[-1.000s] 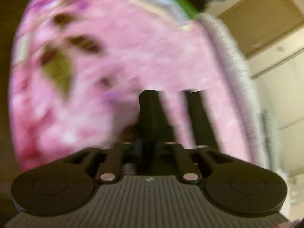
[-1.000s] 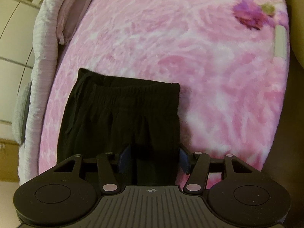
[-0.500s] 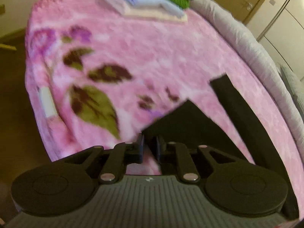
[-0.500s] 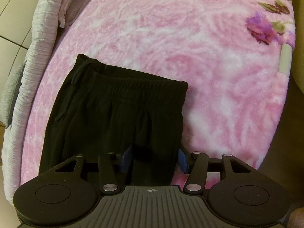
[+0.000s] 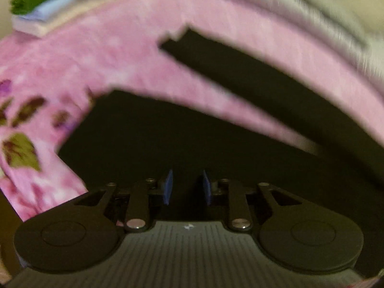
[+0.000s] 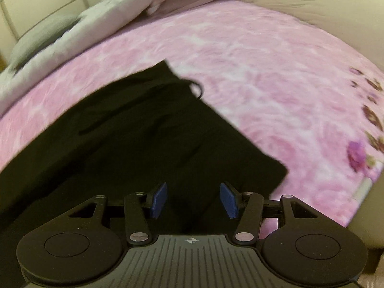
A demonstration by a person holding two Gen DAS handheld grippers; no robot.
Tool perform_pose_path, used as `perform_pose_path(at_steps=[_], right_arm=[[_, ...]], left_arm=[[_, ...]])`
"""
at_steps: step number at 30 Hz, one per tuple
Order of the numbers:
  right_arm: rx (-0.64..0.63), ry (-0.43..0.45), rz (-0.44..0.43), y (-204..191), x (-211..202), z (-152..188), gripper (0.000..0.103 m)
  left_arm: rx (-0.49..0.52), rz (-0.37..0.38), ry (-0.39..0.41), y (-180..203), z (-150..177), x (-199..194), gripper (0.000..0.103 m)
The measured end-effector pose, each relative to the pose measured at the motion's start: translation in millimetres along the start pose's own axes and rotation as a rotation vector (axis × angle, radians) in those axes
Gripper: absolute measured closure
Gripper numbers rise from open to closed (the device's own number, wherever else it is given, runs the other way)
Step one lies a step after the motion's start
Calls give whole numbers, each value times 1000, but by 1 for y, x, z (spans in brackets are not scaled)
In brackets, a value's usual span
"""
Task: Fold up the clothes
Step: 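Lay the black trousers flat on the bedspread and open both grippers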
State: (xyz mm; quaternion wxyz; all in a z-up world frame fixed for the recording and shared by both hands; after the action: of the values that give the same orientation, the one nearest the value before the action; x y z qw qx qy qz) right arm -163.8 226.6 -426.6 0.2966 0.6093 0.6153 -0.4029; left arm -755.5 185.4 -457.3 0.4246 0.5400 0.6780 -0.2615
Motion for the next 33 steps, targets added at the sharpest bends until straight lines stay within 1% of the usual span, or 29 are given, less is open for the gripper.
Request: perform_pose_path(at_steps=[1,2,4,6,7,8,9,11,13,15,17,19,21,22,23,24,26,30,33], right_arm=[[-13,-48,16,2,6,10,49],[-13,-82,29,7,7,18,49],[1,-120,42,17,2,29,49],[38,-177,64,21,-9,34,49],[56,-199,72,19,-18,35,49],[74,-222,80,18,-27,36,49],[89,-232,65,12,-39,35,49],[109,-215,14,-9,-67,27,49],[122,-178,-43,-34,-96,16,49],[130,-135,-95,-59,-126,3,49],[106,-88,-124,-82,-155,-11,49],[56,-39,-133,-103,-184,-24,49],[-11,7,-124,-119,-211,-33,49],[-46,25,-125,-126,-222,-36,46],[-78,31,-132,-131,-231,-35,46],[-110,33,-140,-136,-240,-34,46],[-163,2,-144,-139,-248,-31,46],[-224,-45,-154,-136,-257,-15,46],[-275,-54,-162,-124,-267,-7,46]], left_arm=[[29,-23,-8,4,3,1,79],[47,-43,-34,5,5,-3,79],[68,-90,-127,5,5,-11,79],[94,-128,-209,10,9,-28,79],[112,-137,-235,16,10,-39,79],[132,-132,-243,25,8,-52,79],[150,-122,-248,35,6,-65,79],[174,-68,-247,59,0,-91,79],[192,3,-242,83,-10,-112,78],[229,69,-222,106,-25,-132,78],[278,109,-180,125,-42,-153,77],[332,131,-143,140,-57,-172,75],[372,134,-106,149,-68,-191,75],[386,134,-87,152,-72,-201,75],[389,131,-68,153,-74,-211,74],[387,128,-54,153,-75,-221,72],[367,117,-44,150,-70,-238,71],[326,70,-38,145,-47,-268,71],[292,27,-38,148,-22,-290,71]])
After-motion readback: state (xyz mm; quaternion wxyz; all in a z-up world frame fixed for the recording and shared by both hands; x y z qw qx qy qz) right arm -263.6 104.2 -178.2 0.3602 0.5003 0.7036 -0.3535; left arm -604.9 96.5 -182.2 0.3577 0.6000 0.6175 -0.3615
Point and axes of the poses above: each gripper's, at about its wrist camera, not at the fingertips, and x roughly the way its jaws point, y to its right, z to its underside, the point moved 8 cm from there along x, roughly the way its jaws point, and after that the axes turned 1 degree about -x, right-handed, at the moved point
